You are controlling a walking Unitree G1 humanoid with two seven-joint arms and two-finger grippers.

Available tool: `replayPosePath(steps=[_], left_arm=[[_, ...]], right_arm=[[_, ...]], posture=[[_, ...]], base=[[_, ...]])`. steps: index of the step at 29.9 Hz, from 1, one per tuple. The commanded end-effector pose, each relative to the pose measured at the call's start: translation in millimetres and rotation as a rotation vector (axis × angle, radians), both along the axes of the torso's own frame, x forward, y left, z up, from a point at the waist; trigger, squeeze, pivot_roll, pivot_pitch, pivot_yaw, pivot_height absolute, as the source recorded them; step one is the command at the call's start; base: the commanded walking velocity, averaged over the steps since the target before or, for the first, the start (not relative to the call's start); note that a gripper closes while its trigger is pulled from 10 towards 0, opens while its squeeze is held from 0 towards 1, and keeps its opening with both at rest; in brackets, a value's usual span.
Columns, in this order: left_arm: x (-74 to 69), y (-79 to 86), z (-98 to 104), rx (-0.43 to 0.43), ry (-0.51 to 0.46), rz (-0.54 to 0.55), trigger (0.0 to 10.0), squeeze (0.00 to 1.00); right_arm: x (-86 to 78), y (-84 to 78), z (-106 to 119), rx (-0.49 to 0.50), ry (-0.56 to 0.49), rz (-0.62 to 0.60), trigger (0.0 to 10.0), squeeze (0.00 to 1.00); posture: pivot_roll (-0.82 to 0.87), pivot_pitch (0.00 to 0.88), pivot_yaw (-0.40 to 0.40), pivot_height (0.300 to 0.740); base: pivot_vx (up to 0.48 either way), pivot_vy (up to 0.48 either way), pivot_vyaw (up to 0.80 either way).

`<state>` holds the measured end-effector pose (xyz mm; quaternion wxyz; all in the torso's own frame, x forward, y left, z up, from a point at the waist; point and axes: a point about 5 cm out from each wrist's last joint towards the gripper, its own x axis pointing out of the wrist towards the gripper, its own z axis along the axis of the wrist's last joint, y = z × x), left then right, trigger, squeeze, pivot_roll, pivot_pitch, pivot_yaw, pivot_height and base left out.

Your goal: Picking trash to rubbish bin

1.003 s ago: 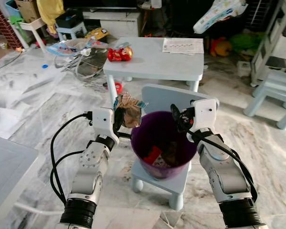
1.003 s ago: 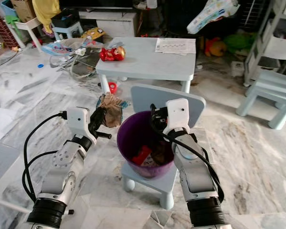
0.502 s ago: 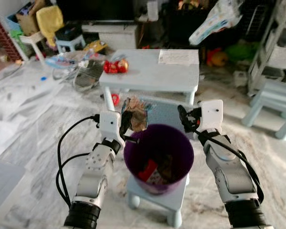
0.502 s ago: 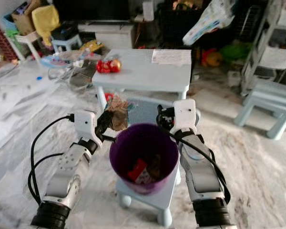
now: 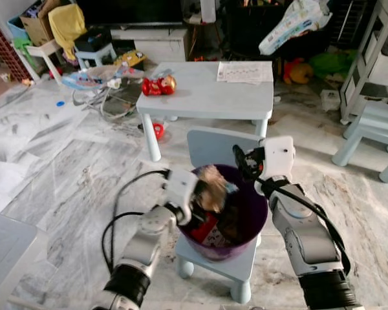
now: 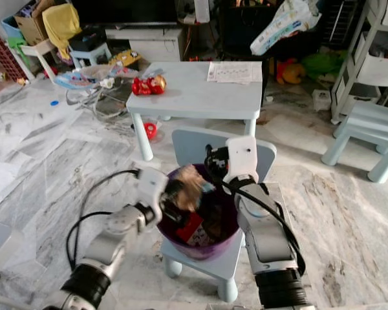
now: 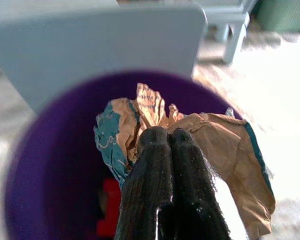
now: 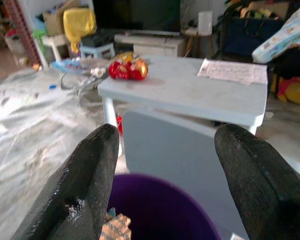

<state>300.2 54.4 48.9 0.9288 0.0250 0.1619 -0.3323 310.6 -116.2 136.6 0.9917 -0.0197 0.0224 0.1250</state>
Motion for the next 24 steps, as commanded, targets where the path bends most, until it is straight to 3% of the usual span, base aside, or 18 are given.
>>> replayPosePath(steps=[1, 2, 3, 7, 18, 22, 24], left_arm=[[0.9, 0.2, -7.5, 0.041, 0.020, -0.015, 10.0, 0.00], [0.6, -1.8, -9.7, 0.043, 0.029, -0.019, 10.0, 0.31], [0.4, -4.9, -13.1, 0.042, 0.043, -0.020, 10.0, 1.00], [0.8, -7.1, -19.3, 0.072, 0.055, -0.018, 10.0, 1.00], [11.2, 3.0, -13.5, 0.046, -0.009, 0.085, 10.0, 1.00], [18.8, 11.4, -3.8, 0.029, -0.078, 0.156, 10.0, 1.00], [26.2, 23.0, 7.5, 0.015, -0.165, 0.238, 10.0, 1.00]], right_arm=[[-3.4, 1.0, -1.5, -0.005, 0.019, 0.013, 10.0, 0.00], [-4.3, 0.6, -2.8, -0.003, 0.027, 0.016, 10.0, 0.00], [-6.0, 0.3, -4.3, 0.000, 0.035, 0.018, 10.0, 0.00], [-7.9, 0.8, -5.2, -0.003, 0.042, 0.018, 10.0, 0.00], [-7.2, 8.2, -5.1, 0.000, 0.054, 0.051, 10.0, 0.00], [-7.8, 12.2, -5.8, -0.001, 0.056, 0.074, 10.0, 0.00], [-8.0, 14.0, -6.5, -0.008, 0.057, 0.088, 10.0, 0.00]], posture=[[-0.13, 0.098, 0.107, 0.740], [-0.13, 0.098, 0.107, 0.740], [-0.14, 0.100, 0.111, 0.740], [-0.14, 0.102, 0.114, 0.740], [-0.13, 0.100, 0.108, 0.740], [-0.12, 0.093, 0.101, 0.740], [-0.11, 0.088, 0.095, 0.740]], base=[[0.000, 0.000, 0.00], [0.000, 0.000, 0.00], [0.000, 0.000, 0.00], [0.000, 0.000, 0.00], [0.000, 0.000, 0.00], [0.000, 0.000, 0.00], [0.000, 0.000, 0.00]])
